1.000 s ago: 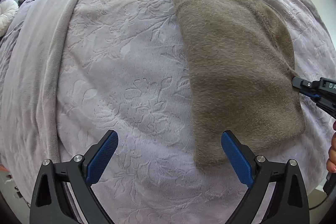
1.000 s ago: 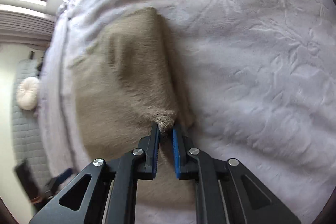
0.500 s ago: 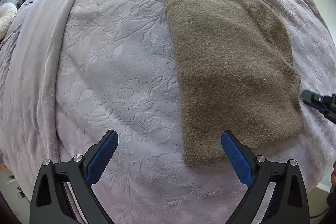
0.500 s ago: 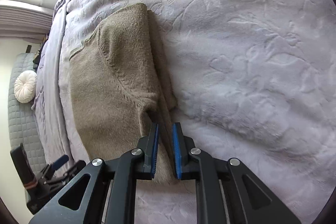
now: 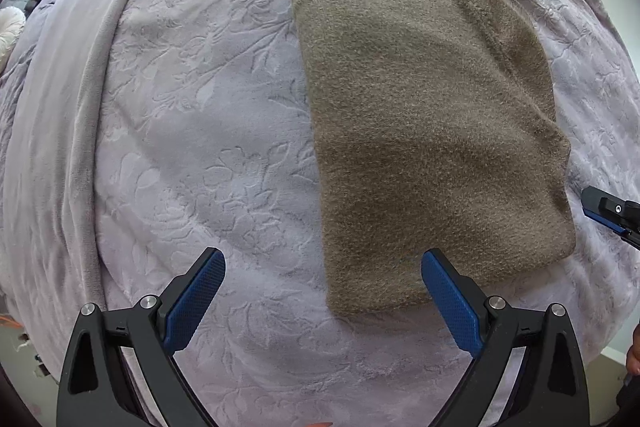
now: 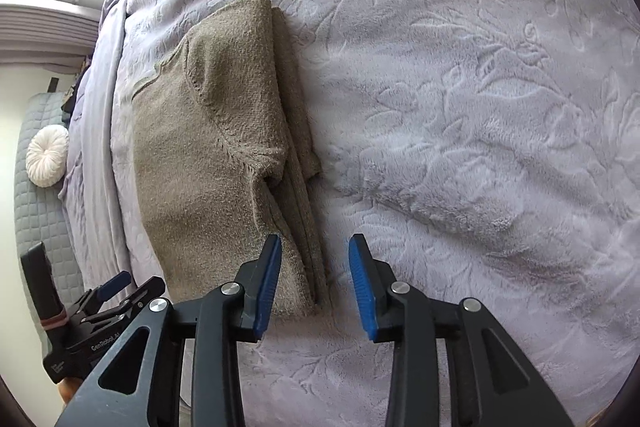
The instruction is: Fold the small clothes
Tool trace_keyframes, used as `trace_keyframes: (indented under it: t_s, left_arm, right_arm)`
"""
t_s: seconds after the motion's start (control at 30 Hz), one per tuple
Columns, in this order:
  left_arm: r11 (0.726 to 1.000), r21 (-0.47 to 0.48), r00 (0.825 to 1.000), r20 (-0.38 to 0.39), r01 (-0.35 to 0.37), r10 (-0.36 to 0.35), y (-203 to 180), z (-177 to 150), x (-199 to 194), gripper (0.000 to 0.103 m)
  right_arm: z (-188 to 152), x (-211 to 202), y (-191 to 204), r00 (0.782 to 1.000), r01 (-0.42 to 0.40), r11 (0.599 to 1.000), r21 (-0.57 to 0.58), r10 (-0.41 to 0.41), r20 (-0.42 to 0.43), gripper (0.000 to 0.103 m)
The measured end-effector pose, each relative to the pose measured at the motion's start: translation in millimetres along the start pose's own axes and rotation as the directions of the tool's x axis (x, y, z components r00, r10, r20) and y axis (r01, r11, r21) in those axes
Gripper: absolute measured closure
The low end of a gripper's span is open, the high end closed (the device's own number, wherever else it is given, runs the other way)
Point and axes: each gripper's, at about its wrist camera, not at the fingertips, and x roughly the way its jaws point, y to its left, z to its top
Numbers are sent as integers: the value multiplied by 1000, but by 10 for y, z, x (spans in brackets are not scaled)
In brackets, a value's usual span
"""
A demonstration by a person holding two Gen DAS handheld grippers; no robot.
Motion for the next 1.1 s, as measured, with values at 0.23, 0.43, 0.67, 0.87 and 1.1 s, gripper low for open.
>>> trace_keyframes:
  t_s: [0.23, 0.43, 0.67, 0.87, 1.1]
  left_arm:
    - [1000, 6, 999, 29, -15, 15, -52, 48, -22, 1]
    - [1000, -16, 1000, 2, 10, -10, -57, 129, 35, 1]
    - [999, -38, 1000, 2, -1, 1, -32, 194, 93, 1]
    - [999, -48, 1000, -1, 24, -24, 13, 244, 132, 1]
    - [990, -111, 995, 48, 88, -83, 264, 463, 117, 1]
  right_arm:
    - [61, -25, 28, 1000, 14, 999, -33, -14, 6, 56]
    - [141, -33, 56, 1000, 21, 998, -62, -21, 11, 48]
    - [231, -24, 106, 999, 32, 994, -101, -32, 9, 48]
    - [279, -11, 142, 999, 35, 989, -141, -32, 24, 48]
    - [386, 26, 100, 1000, 4, 987, -159, 0, 23, 47]
